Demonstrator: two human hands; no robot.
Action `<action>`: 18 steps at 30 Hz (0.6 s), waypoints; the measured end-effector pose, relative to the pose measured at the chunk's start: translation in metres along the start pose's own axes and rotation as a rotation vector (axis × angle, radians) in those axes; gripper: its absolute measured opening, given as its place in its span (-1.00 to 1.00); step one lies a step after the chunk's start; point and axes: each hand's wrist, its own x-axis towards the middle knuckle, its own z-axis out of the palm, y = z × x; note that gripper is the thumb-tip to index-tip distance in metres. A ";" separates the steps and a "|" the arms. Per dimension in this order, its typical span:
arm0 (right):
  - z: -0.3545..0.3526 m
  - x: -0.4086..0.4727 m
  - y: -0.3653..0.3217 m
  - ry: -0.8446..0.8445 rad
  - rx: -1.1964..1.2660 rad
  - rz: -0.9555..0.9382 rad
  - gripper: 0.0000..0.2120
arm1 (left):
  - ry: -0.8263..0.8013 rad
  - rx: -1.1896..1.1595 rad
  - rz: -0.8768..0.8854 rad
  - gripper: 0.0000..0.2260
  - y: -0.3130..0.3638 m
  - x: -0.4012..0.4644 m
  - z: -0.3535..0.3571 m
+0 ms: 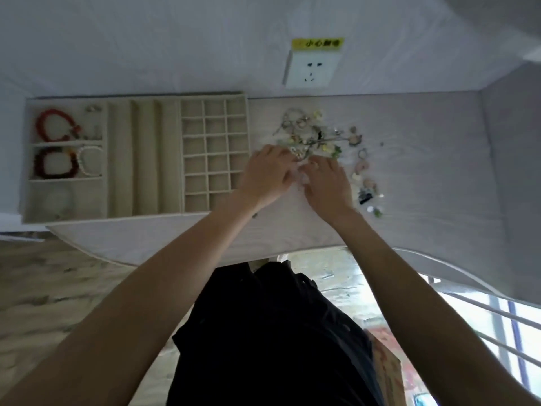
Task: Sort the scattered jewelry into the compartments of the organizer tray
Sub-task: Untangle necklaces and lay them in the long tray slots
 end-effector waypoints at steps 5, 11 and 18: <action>0.001 -0.004 0.038 0.031 0.188 -0.089 -0.65 | -0.043 0.096 -0.041 -0.60 -0.006 0.001 0.017; -0.001 -0.025 0.073 0.192 0.464 0.114 -0.70 | 0.009 0.106 -0.041 -0.67 -0.008 -0.001 0.023; -0.002 -0.052 0.088 0.134 0.402 0.286 -0.60 | 0.019 0.078 -0.128 -0.66 0.001 -0.002 0.029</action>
